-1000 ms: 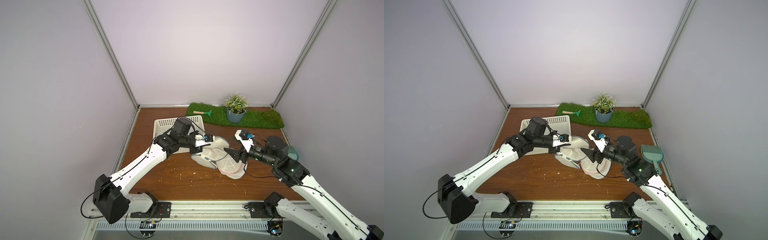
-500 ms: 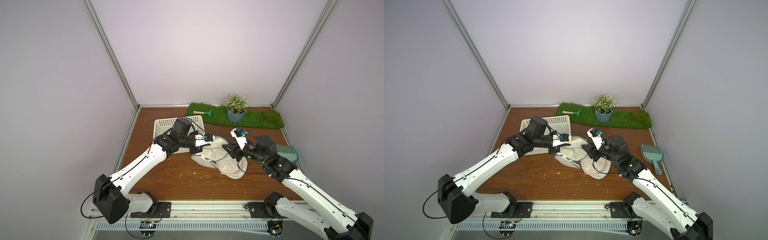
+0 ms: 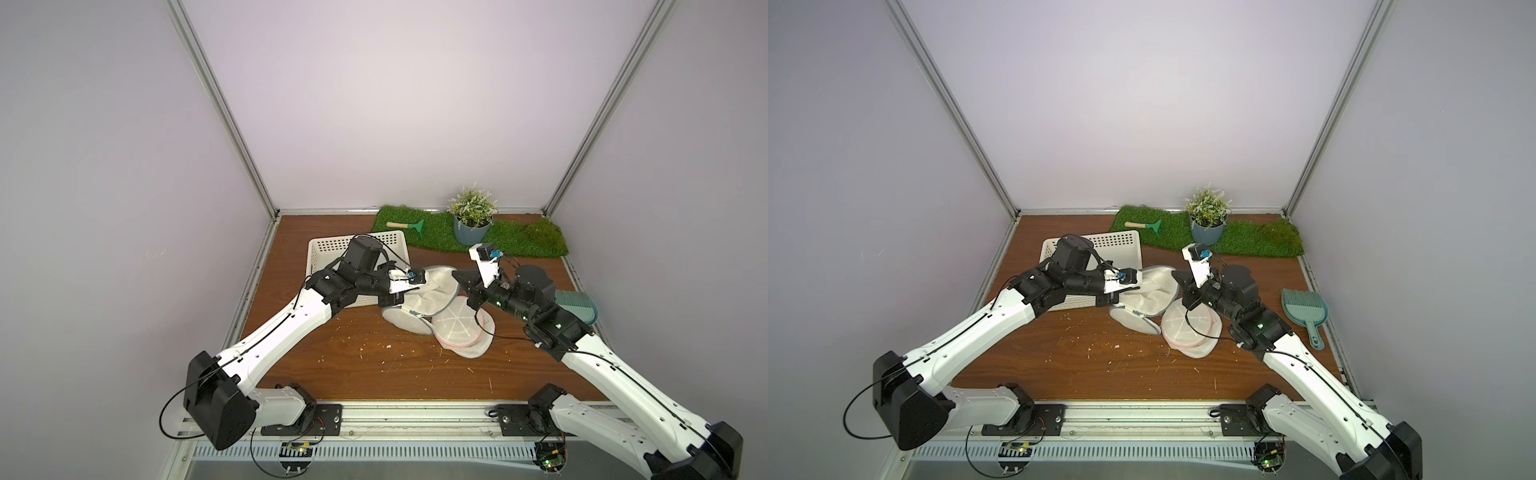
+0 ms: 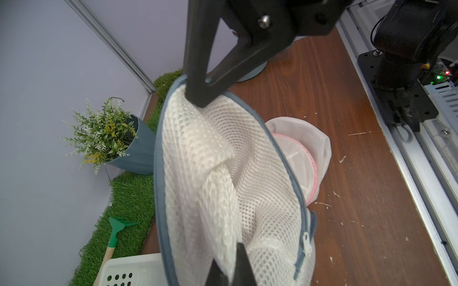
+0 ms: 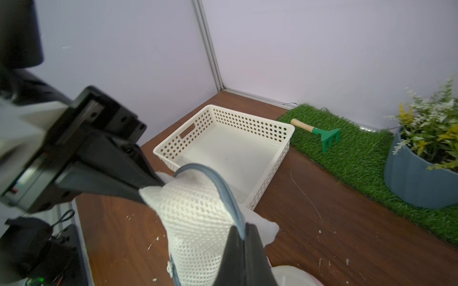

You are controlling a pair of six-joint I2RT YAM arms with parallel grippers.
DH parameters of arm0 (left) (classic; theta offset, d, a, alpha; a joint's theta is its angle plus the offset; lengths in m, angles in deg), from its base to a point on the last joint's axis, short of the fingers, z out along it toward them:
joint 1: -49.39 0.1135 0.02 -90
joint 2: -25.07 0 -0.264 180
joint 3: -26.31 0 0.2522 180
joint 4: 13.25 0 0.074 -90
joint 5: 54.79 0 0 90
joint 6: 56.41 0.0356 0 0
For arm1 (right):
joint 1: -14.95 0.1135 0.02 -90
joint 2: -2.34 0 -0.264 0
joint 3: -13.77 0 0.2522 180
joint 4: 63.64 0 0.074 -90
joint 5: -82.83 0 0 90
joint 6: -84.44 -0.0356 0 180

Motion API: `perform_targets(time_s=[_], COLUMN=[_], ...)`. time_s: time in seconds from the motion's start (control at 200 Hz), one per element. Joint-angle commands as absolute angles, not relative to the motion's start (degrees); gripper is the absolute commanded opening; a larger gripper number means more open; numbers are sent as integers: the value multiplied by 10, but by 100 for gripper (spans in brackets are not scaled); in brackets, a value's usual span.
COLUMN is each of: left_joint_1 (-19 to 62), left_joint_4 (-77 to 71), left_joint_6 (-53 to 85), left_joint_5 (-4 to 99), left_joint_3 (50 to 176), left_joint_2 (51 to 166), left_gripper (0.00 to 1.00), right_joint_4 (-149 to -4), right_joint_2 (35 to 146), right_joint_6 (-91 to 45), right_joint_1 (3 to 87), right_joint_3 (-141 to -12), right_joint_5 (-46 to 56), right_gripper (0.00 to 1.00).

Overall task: Turn the laundry bag inside out
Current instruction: Turn over the laundry bag.

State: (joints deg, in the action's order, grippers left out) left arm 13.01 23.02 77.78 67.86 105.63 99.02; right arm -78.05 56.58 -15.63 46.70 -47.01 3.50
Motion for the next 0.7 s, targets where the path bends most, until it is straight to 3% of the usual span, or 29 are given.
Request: perform_targets(time_s=[0.0,0.175,0.385,0.53,0.696], left_joint_1=[126,126,126,125,126], left_joint_4=[238,199,73,-57,-99], left_joint_6=[803,790,666,512,414], left_joint_5=[682,700,723,707,695], left_joint_3=[1047,1033,1009,974,958], left_joint_2=[966,926,888,878,868], left_gripper=[0,0,0,0,0], right_joint_4=[-776,-786,-742,-719,-735], right_joint_2=[590,631,671,662,602], right_joint_6=[-196,-198,-186,-204,-233], right_joint_1=[433,414,413,411,378], right_joint_3=[-512,-498,-470,-482,-496], right_joint_5=[-14,-30,41,61,35], right_gripper=[0,0,0,24,56])
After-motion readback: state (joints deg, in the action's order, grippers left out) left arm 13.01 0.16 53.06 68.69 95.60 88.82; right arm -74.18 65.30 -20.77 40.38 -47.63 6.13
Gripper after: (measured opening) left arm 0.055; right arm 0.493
